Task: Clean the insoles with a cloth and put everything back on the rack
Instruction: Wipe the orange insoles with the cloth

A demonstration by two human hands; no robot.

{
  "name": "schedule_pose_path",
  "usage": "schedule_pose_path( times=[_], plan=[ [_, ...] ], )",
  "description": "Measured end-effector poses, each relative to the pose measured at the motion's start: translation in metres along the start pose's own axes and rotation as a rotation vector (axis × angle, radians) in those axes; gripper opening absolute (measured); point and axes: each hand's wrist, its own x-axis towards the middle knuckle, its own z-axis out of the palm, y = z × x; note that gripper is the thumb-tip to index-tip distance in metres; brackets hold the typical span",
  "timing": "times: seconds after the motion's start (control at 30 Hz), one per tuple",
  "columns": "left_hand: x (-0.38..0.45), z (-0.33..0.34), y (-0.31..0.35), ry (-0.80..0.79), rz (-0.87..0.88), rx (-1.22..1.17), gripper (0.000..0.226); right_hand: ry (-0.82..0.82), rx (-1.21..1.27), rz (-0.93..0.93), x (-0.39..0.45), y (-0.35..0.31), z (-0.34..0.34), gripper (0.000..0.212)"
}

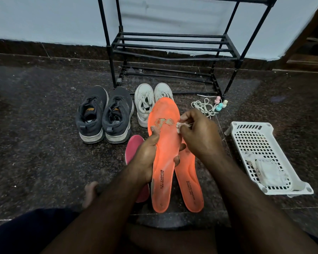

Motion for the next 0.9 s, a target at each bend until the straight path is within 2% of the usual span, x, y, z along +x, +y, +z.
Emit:
schedule_pose_path(
  times=[0.1,0.2,0.3,0.37,0.63,0.7,0.8,0.9],
  plan=[
    [0.001,0.002,0.001,0.025,0.01,-0.039,0.057,-0.11,0.012,-0.026,-0.006,-0.003,0.007,0.015],
    [0.004,0.0,0.0,0.059,0.037,-0.091,0.061,-0.167,-0.004,-0.057,-0.01,-0.005,0.011,0.014],
    [0.003,-0.001,-0.001,0.047,0.026,-0.053,0.058,0.004,0.0,-0.06,-0.005,-0.001,0.006,0.013],
    [0.002,-0.001,-0.002,0.019,0.025,-0.031,0.06,0.044,-0.03,-0.038,-0.002,0.001,0.003,0.012],
    [0.005,-0.001,-0.004,0.058,0.034,-0.129,0.058,-0.206,-0.025,-0.067,-0.016,-0.005,0.014,0.01],
    [0.005,0.001,-0.003,0.057,0.055,-0.128,0.054,-0.148,0.03,-0.083,-0.016,-0.006,0.013,0.012],
    [0.006,0.0,-0.003,0.05,0.061,-0.124,0.051,-0.054,-0.065,-0.18,-0.018,-0.008,0.02,0.013],
    [0.008,-0.005,-0.002,0.053,0.03,-0.126,0.062,-0.215,-0.128,-0.182,-0.025,-0.011,0.031,0.012]
  ],
)
